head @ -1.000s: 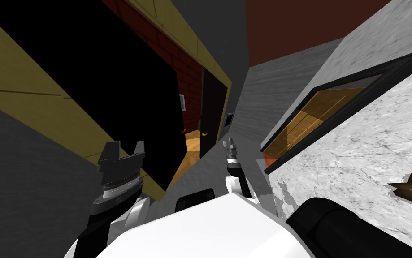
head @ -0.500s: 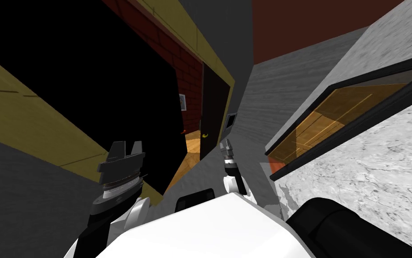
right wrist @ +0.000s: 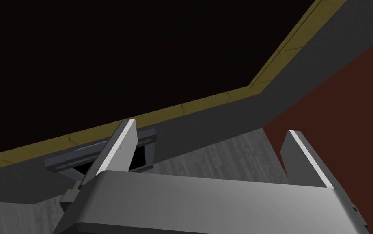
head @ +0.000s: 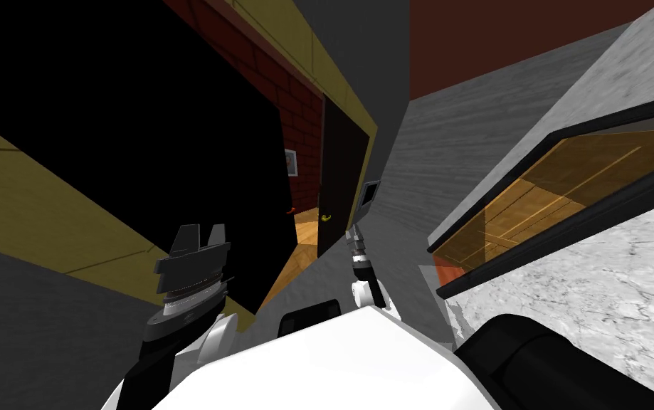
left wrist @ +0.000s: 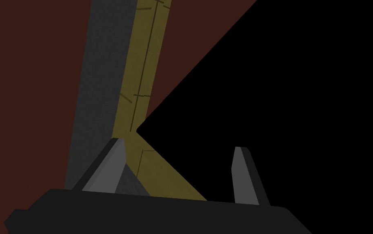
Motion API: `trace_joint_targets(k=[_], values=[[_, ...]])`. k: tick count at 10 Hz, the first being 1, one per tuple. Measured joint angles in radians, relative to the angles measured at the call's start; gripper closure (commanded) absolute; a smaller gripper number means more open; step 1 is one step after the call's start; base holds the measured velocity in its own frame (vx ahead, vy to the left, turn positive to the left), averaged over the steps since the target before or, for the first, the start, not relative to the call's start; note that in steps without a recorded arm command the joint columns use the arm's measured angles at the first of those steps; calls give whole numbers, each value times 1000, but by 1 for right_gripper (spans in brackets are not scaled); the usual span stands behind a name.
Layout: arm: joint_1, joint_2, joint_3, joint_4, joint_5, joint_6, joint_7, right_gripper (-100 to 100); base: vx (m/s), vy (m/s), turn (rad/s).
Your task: Push the door open
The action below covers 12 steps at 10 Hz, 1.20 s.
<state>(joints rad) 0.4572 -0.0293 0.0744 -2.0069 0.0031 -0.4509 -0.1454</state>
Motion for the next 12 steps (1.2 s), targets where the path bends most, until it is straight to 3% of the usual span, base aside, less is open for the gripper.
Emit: trace_joint_targets(k=[4, 12], values=[[-43, -14, 21, 120, 5, -32, 7, -100, 97, -91, 85], [-99, -39, 70, 328, 14, -97, 21, -100, 73, -83, 72]])
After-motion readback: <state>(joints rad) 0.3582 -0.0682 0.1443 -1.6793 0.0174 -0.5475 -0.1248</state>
